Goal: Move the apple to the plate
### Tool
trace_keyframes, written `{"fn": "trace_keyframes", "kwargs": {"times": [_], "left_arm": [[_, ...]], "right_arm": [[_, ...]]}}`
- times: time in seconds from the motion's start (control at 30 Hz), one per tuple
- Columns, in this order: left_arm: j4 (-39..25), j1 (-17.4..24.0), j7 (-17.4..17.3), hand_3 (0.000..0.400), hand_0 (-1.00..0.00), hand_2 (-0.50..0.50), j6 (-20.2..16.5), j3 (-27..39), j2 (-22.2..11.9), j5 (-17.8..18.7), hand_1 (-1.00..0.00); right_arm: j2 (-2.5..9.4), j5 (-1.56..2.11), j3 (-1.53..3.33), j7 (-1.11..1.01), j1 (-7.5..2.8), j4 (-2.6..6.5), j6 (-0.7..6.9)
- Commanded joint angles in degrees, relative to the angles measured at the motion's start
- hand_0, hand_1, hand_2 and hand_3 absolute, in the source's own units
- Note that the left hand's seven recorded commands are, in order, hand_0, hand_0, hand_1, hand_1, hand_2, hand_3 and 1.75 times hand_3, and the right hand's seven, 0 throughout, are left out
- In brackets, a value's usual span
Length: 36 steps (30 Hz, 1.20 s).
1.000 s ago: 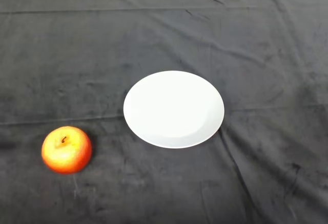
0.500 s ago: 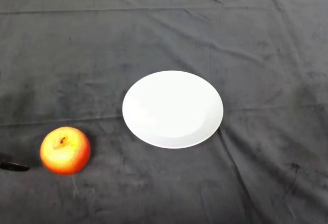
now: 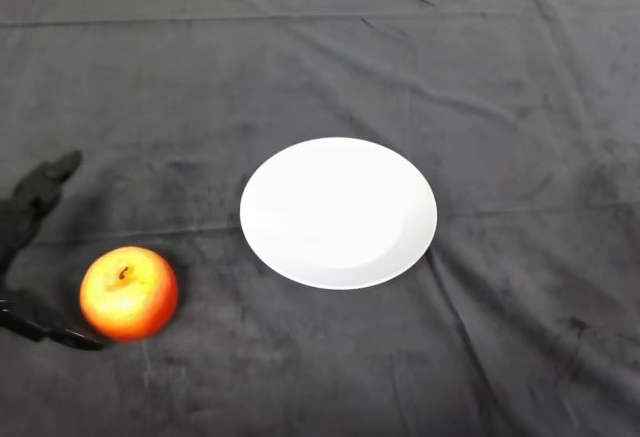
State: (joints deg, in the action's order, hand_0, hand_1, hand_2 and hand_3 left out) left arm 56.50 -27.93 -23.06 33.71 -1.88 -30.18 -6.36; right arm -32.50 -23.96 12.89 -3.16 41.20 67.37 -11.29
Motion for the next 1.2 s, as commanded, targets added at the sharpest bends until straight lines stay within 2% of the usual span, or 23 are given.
{"fn": "trace_keyframes", "kwargs": {"times": [0.03, 0.13, 0.17, 0.2, 0.23, 0.27, 0.67, 0.83, 1.0, 1.2], "left_arm": [[-2.0, -1.8, -0.2, 0.0, 0.0, 0.0, -0.1, -1.6, 0.7, -1.1, 0.0], [-1.9, -2.3, -0.5, 0.0, 0.0, 0.0, 0.3, -2.4, 1.7, -1.5, 0.0], [-1.8, -2.5, -0.5, 0.035, -0.09, -0.04, 0.4, -2.7, 2.0, -1.7, 0.0], [-1.8, -2.7, -0.3, 0.275, -0.69, -0.3, 0.5, -3.0, 2.4, -2.0, -0.09], [-1.8, -2.8, -0.1, 0.4, -1.0, -0.26, 0.6, -3.4, 2.8, -2.4, -0.48], [-1.9, -2.9, 0.0, 0.4, -1.0, 0.0, 0.8, -3.8, 3.2, -2.7, -1.0], [-3.8, -5.0, -0.2, 0.4, -1.0, 0.0, 5.2, -6.2, 4.6, -4.2, -1.0], [-3.4, -7.1, 2.0, 0.4, -1.0, 0.0, 7.8, -6.1, 4.8, -5.1, -1.0], [-2.0, -9.3, 8.0, 0.4, -1.0, 0.0, 11.2, -6.0, 5.1, -7.8, -1.0], [-0.9, -10.7, 20.2, 0.4, -1.0, 0.0, 14.5, -6.3, 6.5, -13.6, -1.0]], "right_arm": [[-1.59, -0.11, 0.51, 0.39, -0.19, -0.44, 0.0], [-1.59, -0.1, 0.5, 0.38, -0.2, -0.48, 0.02], [-1.6, -0.1, 0.5, 0.38, -0.21, -0.49, 0.02], [-1.6, -0.1, 0.5, 0.38, -0.21, -0.5, 0.03], [-1.6, -0.1, 0.5, 0.38, -0.22, -0.51, 0.03], [-1.6, -0.1, 0.5, 0.38, -0.22, -0.52, 0.04], [-1.6, -0.08, 0.48, 0.36, -0.25, -0.58, 0.08], [-1.6, -0.09, 0.48, 0.35, -0.24, -0.57, 0.08], [-1.61, -0.09, 0.49, 0.35, -0.22, -0.53, 0.07], [-1.6, -0.11, 0.5, 0.35, -0.17, -0.45, 0.04]]}}
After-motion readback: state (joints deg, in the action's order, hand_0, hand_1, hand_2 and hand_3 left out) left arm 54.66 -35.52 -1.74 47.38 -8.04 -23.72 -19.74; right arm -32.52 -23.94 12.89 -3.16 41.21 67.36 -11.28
